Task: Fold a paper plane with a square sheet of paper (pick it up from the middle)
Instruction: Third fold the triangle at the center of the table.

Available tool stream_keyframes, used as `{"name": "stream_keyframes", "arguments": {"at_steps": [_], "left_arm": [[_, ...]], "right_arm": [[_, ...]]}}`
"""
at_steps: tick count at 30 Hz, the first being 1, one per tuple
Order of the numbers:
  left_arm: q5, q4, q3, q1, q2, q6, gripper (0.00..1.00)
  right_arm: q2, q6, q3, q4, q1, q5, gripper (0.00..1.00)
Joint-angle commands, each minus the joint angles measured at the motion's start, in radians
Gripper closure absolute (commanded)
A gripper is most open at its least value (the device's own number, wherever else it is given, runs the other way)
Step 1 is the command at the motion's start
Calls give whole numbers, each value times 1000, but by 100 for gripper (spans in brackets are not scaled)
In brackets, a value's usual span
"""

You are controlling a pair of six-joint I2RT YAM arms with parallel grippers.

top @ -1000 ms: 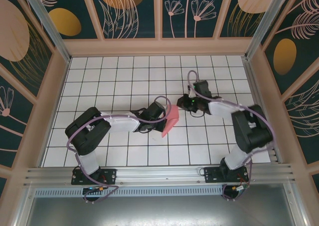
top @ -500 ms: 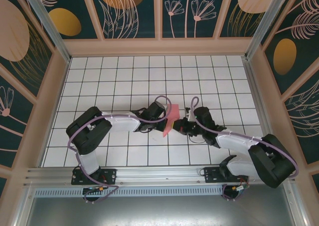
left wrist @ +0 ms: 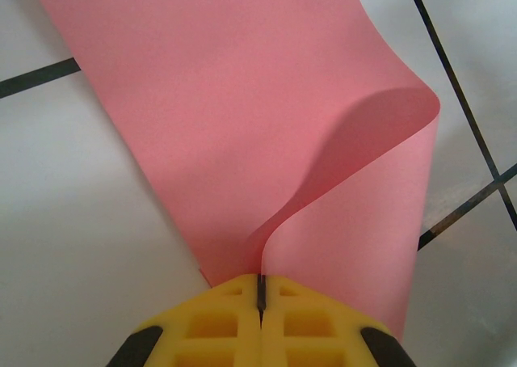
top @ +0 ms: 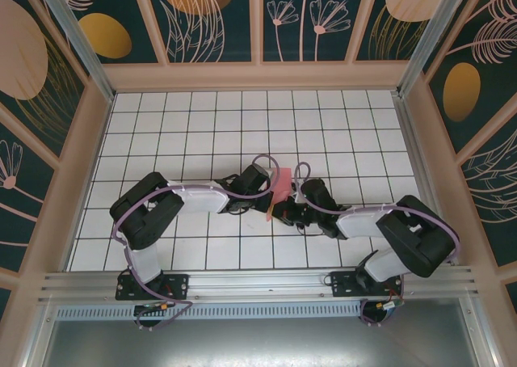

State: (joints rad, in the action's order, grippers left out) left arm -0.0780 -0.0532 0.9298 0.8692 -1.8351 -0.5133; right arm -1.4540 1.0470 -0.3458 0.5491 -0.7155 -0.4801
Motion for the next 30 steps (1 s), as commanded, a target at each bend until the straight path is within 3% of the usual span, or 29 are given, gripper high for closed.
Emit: {"name": "stream_keyframes", "arguments": {"at_steps": [1,30], "left_arm": [[-5,35,-3,-5,-44,9,100],[-18,46,16,-4,-59,15,100]], "right_arm": [[-28,16,-11,60,-12,-9,100],[-99,-19,-62,2,-15,-10,100]]}}
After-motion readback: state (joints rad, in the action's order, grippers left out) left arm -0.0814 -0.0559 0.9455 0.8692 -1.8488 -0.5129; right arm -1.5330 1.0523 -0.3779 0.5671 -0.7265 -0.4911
